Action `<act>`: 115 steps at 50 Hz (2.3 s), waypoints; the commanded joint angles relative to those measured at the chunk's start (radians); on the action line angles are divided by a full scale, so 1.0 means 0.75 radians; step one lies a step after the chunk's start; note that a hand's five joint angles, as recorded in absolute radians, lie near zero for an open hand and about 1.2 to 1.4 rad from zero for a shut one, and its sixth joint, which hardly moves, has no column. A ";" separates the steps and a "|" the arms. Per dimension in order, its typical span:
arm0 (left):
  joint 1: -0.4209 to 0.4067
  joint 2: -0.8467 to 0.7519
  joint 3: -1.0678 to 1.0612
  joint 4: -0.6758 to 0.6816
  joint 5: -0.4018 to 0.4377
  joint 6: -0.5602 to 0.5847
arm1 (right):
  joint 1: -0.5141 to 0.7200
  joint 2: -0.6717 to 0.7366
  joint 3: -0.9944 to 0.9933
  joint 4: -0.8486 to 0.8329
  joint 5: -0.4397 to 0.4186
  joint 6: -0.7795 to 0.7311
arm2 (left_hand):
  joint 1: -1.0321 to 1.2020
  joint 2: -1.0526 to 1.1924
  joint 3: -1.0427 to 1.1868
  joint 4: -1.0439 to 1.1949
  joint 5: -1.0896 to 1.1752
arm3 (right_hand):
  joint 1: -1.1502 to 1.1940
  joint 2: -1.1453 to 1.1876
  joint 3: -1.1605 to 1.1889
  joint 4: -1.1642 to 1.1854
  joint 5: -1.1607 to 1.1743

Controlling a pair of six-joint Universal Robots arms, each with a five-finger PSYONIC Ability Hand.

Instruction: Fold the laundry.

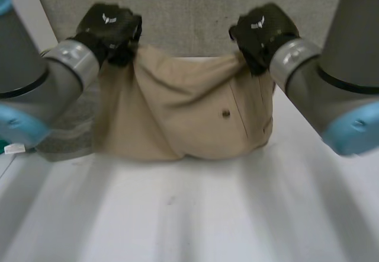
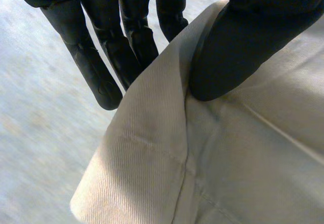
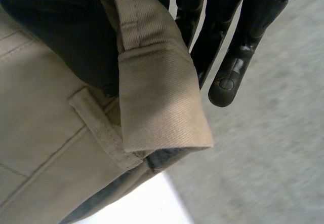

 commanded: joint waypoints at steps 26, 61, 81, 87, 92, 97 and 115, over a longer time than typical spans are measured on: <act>-0.190 -0.169 -0.387 0.791 -0.191 0.058 | -0.110 0.303 0.058 -0.369 0.049 -0.009 | 0.333 0.264 0.276 0.263 0.323 | 0.537 0.297 0.307 0.280 0.325; -0.382 0.285 -0.988 -0.408 -0.218 0.158 | -0.208 -0.335 1.161 0.251 -0.039 -0.437 | 0.333 0.264 0.276 0.263 0.323 | 0.537 0.297 0.307 0.280 0.325; -0.145 0.063 -0.772 0.320 -0.096 0.140 | -0.328 -0.339 1.206 0.051 -0.176 -0.326 | -0.615 -0.683 -0.671 -0.684 -0.624 | 0.537 0.297 0.307 0.280 0.325; -0.135 -0.116 -0.671 0.325 -0.069 0.138 | -0.331 -0.339 1.208 0.002 -0.178 -0.288 | -0.508 -0.577 -0.565 -0.578 -0.518 | 0.537 0.297 0.307 0.280 0.325; -0.123 -0.230 -0.602 0.337 -0.048 0.138 | -0.331 -0.339 1.216 -0.025 -0.176 -0.279 | -0.462 -0.530 -0.518 -0.531 -0.471 | 0.537 0.297 0.307 0.280 0.325; -0.121 -0.326 -0.508 0.337 0.003 0.130 | -0.331 -0.339 1.230 -0.049 -0.176 -0.277 | -0.399 -0.467 -0.456 -0.468 -0.408 | 0.537 0.297 0.307 0.280 0.325; -0.117 -0.502 -0.344 0.339 -0.014 0.123 | -0.331 -0.337 1.280 -0.109 -0.176 -0.275 | 0.309 0.240 0.252 0.239 0.299 | 0.537 0.297 0.307 0.280 0.325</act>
